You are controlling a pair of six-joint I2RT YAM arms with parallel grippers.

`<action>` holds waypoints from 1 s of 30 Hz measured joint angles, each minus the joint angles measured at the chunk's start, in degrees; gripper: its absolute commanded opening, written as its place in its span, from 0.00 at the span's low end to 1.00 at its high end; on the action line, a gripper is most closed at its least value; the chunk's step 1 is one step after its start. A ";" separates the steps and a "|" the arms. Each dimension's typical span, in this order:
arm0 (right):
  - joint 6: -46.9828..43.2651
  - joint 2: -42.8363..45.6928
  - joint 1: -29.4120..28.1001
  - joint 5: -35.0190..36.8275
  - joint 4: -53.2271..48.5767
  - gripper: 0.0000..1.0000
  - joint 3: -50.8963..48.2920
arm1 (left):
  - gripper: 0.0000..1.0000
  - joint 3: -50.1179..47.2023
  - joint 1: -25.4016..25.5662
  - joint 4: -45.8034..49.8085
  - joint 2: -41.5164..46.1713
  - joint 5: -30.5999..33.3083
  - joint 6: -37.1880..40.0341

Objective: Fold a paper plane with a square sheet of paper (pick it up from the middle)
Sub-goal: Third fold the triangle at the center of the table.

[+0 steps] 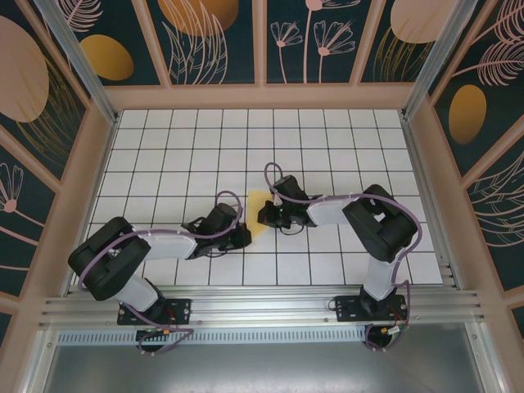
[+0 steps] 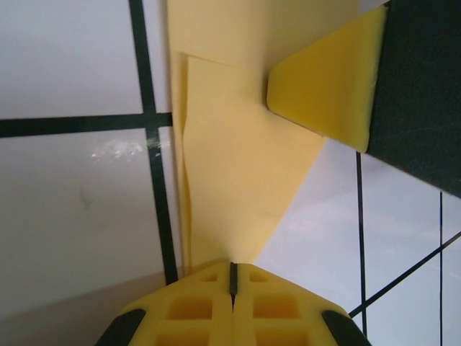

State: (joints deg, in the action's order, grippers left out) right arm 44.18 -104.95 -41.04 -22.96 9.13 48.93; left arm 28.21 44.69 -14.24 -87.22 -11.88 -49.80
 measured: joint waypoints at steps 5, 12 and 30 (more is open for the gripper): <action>0.00 0.00 0.00 0.20 -0.42 0.04 0.17 | 0.00 -0.92 0.00 0.83 1.38 0.37 -0.02; -0.22 0.00 -0.15 0.52 -1.29 0.04 0.63 | 0.00 -2.21 0.00 -0.46 1.92 0.35 -0.04; -0.17 0.00 -0.22 0.76 -1.70 0.05 0.85 | 0.06 -4.79 0.00 15.08 17.25 4.94 -0.92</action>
State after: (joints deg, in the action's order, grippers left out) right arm 44.01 -104.95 -41.25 -22.20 7.42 49.78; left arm 23.42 44.69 0.84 -69.97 -6.94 -50.72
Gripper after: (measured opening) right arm 0.063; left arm 0.070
